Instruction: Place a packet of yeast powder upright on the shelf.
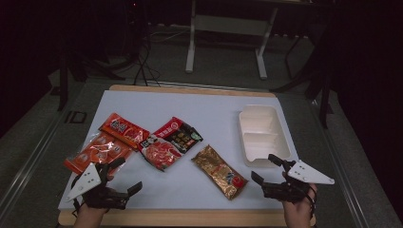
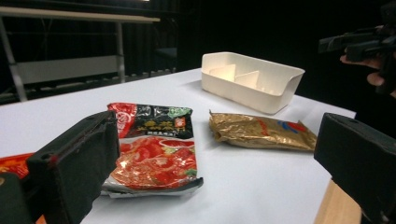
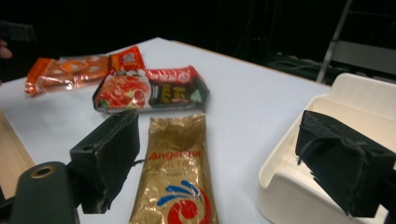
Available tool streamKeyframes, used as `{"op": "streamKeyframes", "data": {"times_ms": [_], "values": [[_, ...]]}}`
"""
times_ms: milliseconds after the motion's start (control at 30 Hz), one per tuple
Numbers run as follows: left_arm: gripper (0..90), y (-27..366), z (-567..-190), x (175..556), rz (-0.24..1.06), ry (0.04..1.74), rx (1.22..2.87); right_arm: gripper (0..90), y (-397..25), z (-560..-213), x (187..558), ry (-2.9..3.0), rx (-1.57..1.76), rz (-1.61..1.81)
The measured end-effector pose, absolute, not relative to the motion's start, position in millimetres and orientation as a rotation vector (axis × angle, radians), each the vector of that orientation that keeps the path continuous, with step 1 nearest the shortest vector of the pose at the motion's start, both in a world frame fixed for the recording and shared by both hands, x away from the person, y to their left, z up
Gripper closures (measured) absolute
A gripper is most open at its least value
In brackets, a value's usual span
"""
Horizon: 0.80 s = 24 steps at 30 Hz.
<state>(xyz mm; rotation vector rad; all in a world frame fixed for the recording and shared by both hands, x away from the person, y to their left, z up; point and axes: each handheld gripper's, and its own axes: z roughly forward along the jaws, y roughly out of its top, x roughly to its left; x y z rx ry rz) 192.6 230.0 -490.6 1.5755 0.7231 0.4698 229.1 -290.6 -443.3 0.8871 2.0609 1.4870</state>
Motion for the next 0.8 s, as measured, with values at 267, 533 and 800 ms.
{"op": "streamKeyframes", "data": {"times_ms": [267, 533, 800], "values": [[0.8, 227.9, -490.4, 191.6, 0.463, 0.718, 1.58, 11.4, -287.6, -441.3, 228.3, 2.1, 0.889, 1.494], [0.9, 225.5, -489.2, 190.7, 0.446, 0.718, 1.573, 10.0, -281.6, -436.6, 226.1, 2.119, 0.876, 1.478], [0.9, 223.1, -486.9, 191.0, 0.408, 0.752, 1.59, 11.8, -273.9, -428.5, 227.9, 2.161, 0.858, 1.483]]}}
